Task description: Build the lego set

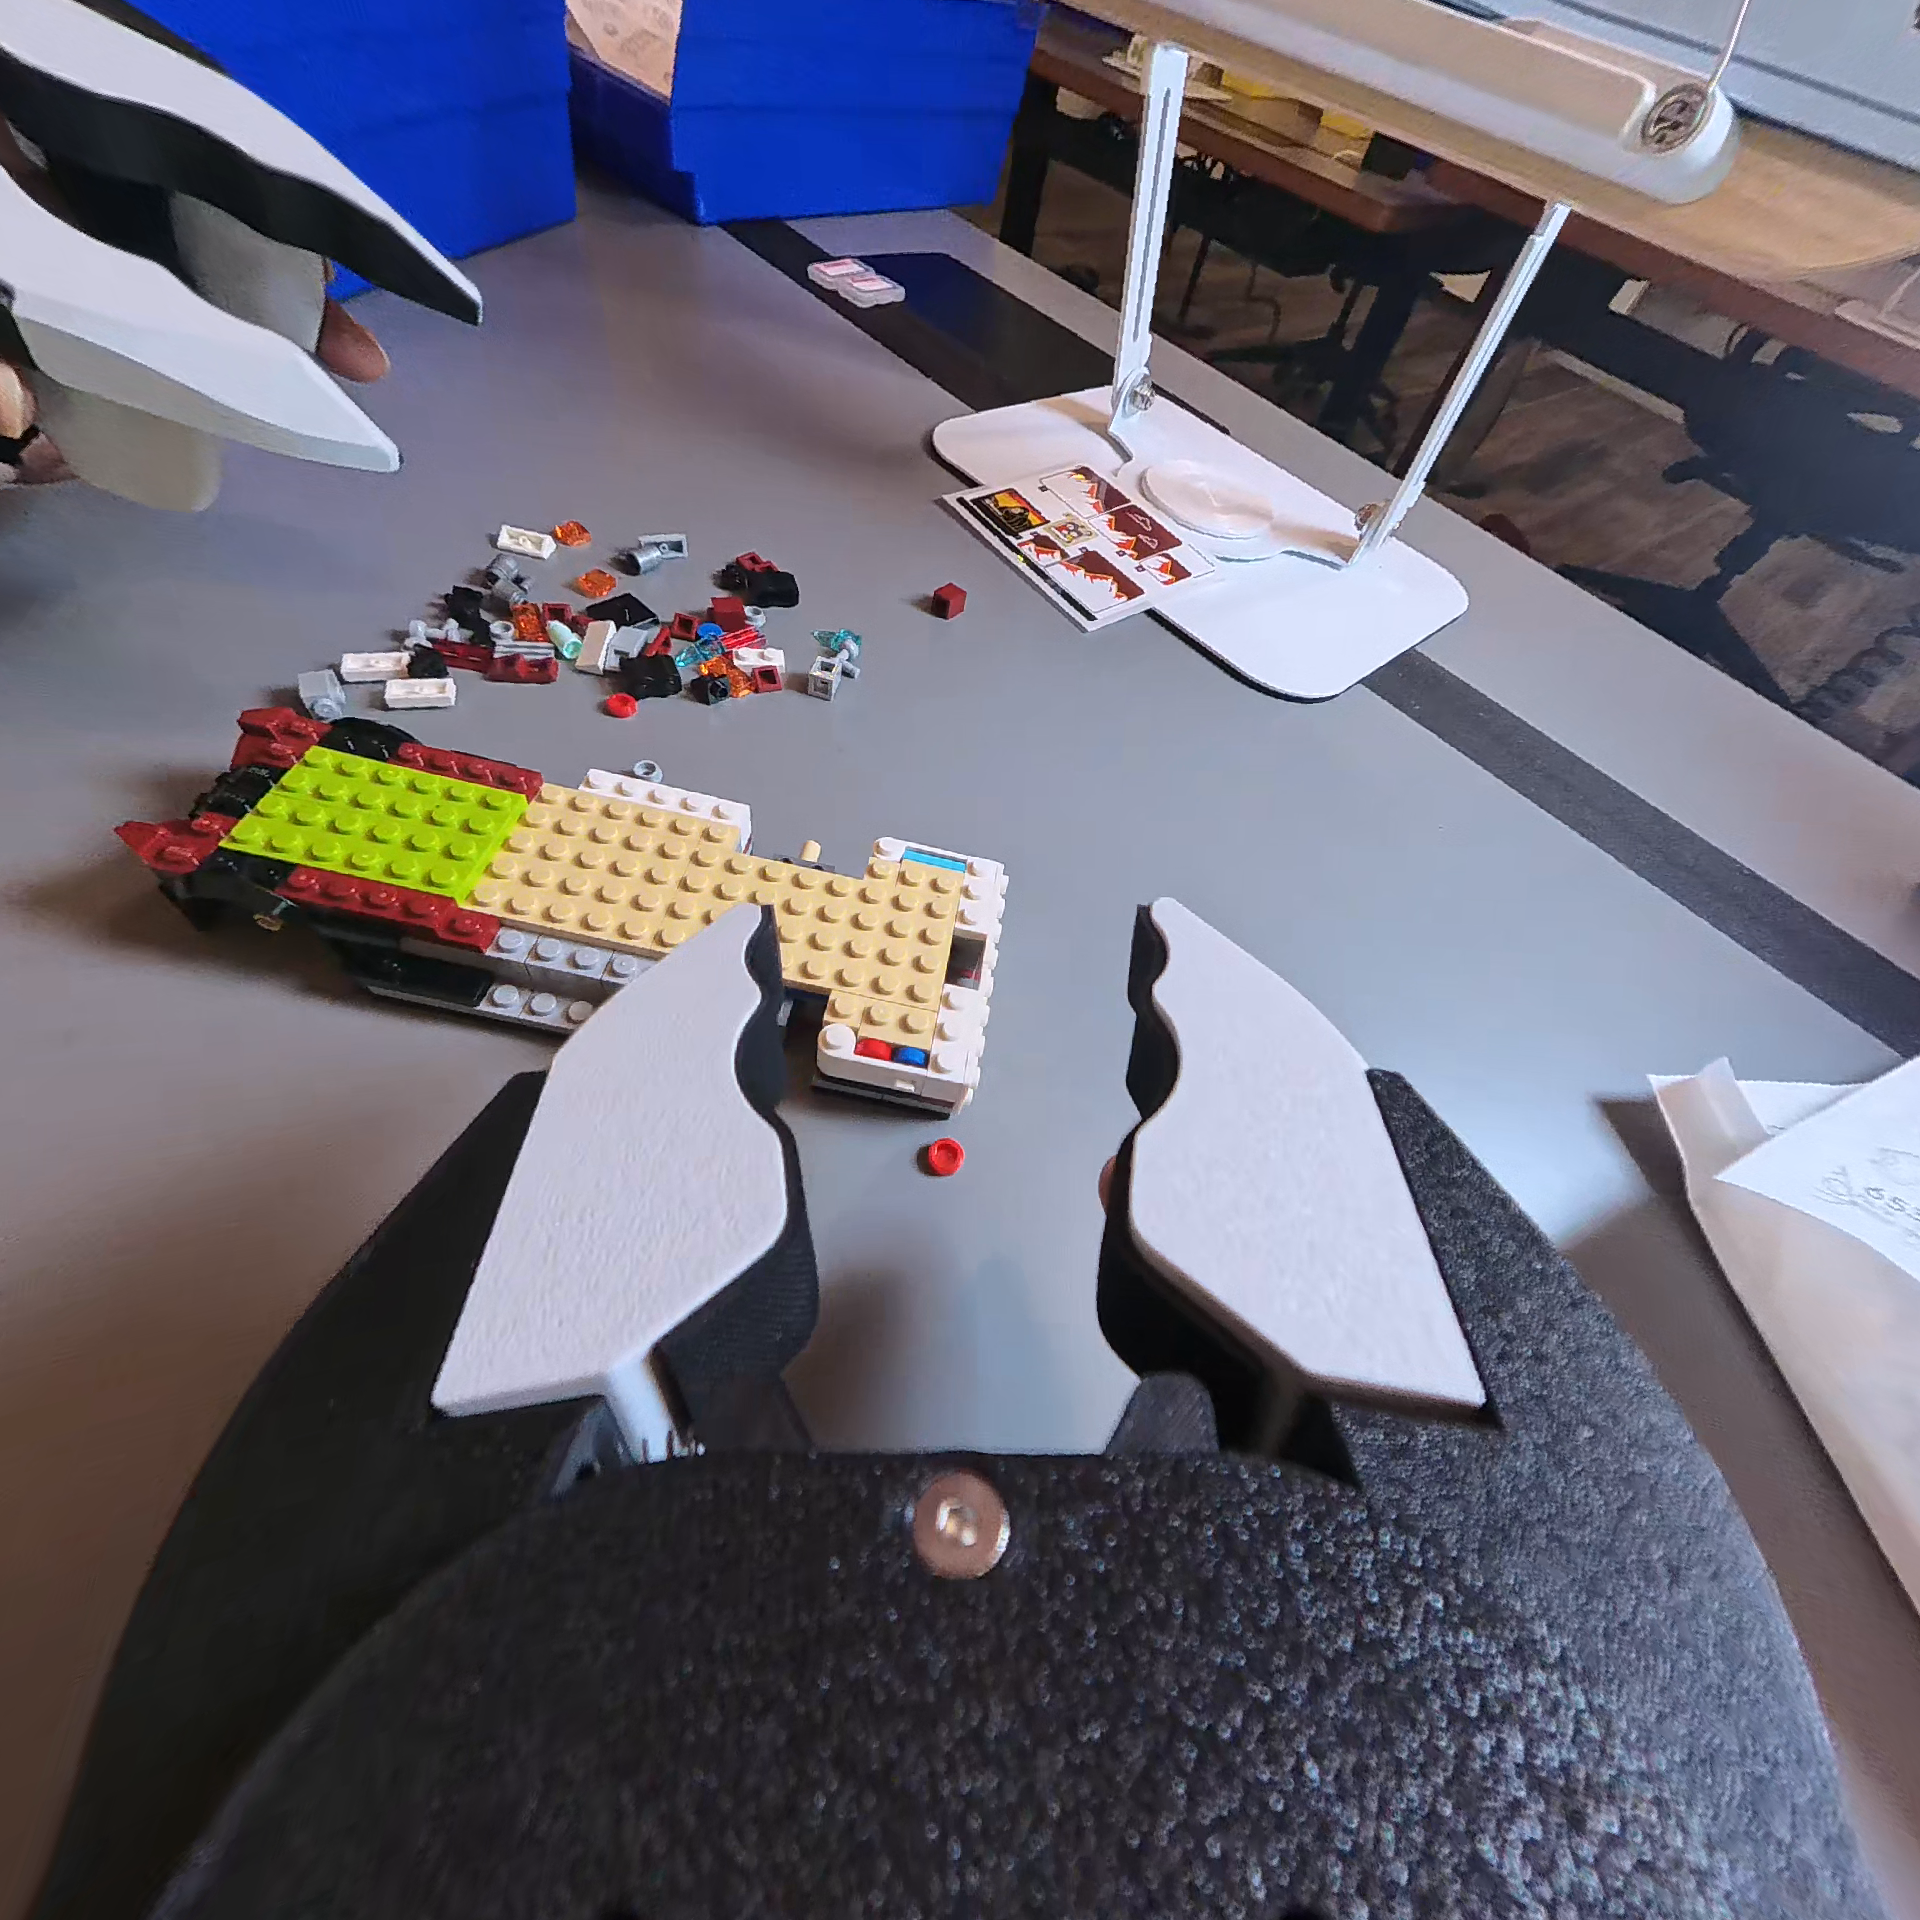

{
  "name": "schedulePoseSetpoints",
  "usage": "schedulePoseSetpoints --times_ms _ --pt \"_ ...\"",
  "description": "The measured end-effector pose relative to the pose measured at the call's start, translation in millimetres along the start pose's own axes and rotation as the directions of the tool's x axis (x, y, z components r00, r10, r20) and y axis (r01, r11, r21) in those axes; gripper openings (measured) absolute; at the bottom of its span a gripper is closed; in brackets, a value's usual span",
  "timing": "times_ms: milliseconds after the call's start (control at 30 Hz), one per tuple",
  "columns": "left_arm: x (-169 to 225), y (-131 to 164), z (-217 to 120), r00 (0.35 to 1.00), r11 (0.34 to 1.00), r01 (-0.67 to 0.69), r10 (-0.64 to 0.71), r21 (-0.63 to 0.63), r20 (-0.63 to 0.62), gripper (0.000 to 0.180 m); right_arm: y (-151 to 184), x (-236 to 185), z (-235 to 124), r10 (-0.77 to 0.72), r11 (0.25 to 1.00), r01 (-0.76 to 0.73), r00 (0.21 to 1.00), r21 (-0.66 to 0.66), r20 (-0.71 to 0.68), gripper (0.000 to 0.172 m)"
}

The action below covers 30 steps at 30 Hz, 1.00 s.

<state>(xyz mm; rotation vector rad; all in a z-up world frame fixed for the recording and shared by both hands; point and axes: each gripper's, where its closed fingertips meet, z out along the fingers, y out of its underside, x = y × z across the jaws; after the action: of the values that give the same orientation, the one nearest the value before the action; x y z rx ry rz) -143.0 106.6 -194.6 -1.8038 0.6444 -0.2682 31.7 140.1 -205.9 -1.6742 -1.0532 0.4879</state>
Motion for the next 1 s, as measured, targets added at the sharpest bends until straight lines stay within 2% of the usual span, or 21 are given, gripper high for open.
schedulePoseSetpoints --times_ms 133,333,433,600,800,1000 --pt "9.3 -0.7 -0.1 0.999 1.0 0.0 -0.001 -0.009 -0.042 0.053 1.0 -0.9 -0.6 0.001 1.0 -0.001 1.0 0.0 0.006 0.064" --pt "30.6 2.1 -3.0 0.986 0.998 -0.01 0.0 -0.057 -0.169 0.057 -3.0 0.0 -4.6 -0.015 1.0 0.014 1.0 0.02 0.025 0.062" --pt "39.4 1.6 -6.3 0.974 0.998 -0.017 0.002 -0.063 -0.228 0.057 -4.6 -6.3 -5.4 -0.039 0.999 0.036 0.997 0.033 0.074 0.061" --pt "41.2 6.0 -5.0 0.974 0.995 -0.059 0.04 -0.08 -0.224 0.057 0.7 -22.7 -7.0 -0.127 0.992 0.128 0.974 0.009 0.186 0.06" --pt "36.1 13.4 -3.7 0.977 0.989 -0.095 0.07 -0.115 -0.204 0.056 3.6 -51.2 -4.6 -0.301 0.933 0.353 0.871 -0.068 0.389 0.059" --pt "30.8 18.3 -2.7 0.979 0.987 -0.097 0.071 -0.13 -0.193 0.054 -5.1 -74.5 13.9 -0.414 0.811 0.573 0.703 -0.116 0.578 0.063"
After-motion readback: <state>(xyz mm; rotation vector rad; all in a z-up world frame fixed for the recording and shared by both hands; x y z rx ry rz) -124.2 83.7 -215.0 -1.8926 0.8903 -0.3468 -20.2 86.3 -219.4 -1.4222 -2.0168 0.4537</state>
